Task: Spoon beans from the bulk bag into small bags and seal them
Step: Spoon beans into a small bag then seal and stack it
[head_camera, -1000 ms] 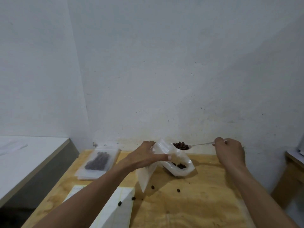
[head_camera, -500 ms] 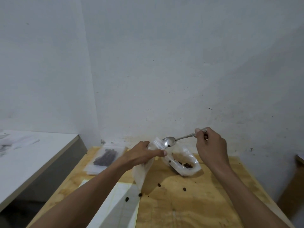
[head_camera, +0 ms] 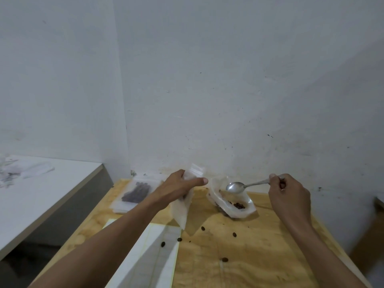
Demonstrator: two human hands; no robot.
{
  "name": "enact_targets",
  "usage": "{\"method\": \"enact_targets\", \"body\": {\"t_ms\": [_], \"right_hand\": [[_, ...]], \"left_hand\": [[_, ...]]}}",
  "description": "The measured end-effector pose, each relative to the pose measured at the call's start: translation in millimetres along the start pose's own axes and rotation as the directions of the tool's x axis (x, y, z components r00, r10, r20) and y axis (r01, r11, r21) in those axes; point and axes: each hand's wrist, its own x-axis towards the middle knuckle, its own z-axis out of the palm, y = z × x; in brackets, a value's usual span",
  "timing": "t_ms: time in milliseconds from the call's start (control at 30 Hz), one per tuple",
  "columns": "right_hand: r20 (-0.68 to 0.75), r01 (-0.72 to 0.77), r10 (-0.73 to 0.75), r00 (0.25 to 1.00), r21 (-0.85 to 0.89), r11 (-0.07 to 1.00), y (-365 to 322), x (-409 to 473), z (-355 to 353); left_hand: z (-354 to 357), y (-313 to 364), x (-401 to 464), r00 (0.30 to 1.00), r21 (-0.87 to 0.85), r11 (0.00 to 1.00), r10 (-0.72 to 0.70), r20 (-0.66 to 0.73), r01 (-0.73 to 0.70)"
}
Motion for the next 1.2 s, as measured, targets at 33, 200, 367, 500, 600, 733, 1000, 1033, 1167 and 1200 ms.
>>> {"method": "enact_targets", "body": {"t_ms": [33, 200, 367, 500, 600, 733, 1000, 1033, 1167, 1200], "right_hand": [[-0.003, -0.023, 0.023, 1.0, -0.036, 0.999, 5.6, -3.0, 0.9], [0.099, -0.15, 0.168, 0.981, -0.171, 0.974, 29.9, -20.9, 8.6], [0.129, -0.014, 0.061, 0.99, -0.34, 0.94, 15.3, -29.4, 2.9], [0.448, 0.056, -0.106, 0.888, 0.124, 0.991, -29.9, -47.3, 1.3], [0.648, -0.101, -0.127, 0.751, 0.303, 0.948, -43.1, -58.0, 19.7], [0.631, -0.242, -0.059, 0.774, 0.381, 0.892, -33.5, -51.5, 31.1], [0.657, -0.348, -0.022, 0.753, 0.427, 0.835, -40.7, -38.7, 27.4], [0.626, -0.347, -0.016, 0.779, 0.452, 0.822, -44.3, -34.5, 24.3], [0.572, -0.285, -0.026, 0.82, 0.448, 0.847, -52.4, -19.3, 16.7], [0.561, -0.269, -0.032, 0.827, 0.445, 0.854, -53.4, -16.3, 15.5]], "left_hand": [[1.7, 1.1, 0.3, 1.0, -0.021, 1.0, 0.008, -0.008, -0.008], [11.1, 11.3, -3.3, 0.999, -0.169, 0.985, 0.019, -0.036, -0.025], [16.3, 24.4, -3.6, 0.998, -0.255, 0.967, -0.002, -0.065, -0.014], [26.4, 40.4, -3.0, 0.996, -0.344, 0.939, -0.022, -0.092, -0.011], [32.1, 47.3, -2.6, 0.997, -0.348, 0.937, 0.014, -0.072, -0.038], [23.2, 46.9, -9.6, 0.991, -0.346, 0.932, 0.069, -0.114, -0.105], [6.9, 29.0, -11.7, 0.977, -0.341, 0.92, 0.151, -0.15, -0.195], [8.1, 28.5, -12.9, 0.977, -0.321, 0.926, 0.16, -0.139, -0.198], [12.9, 26.9, -13.8, 0.979, -0.285, 0.937, 0.186, -0.086, -0.203], [13.1, 27.0, -13.6, 0.978, -0.296, 0.933, 0.189, -0.088, -0.207]]}}
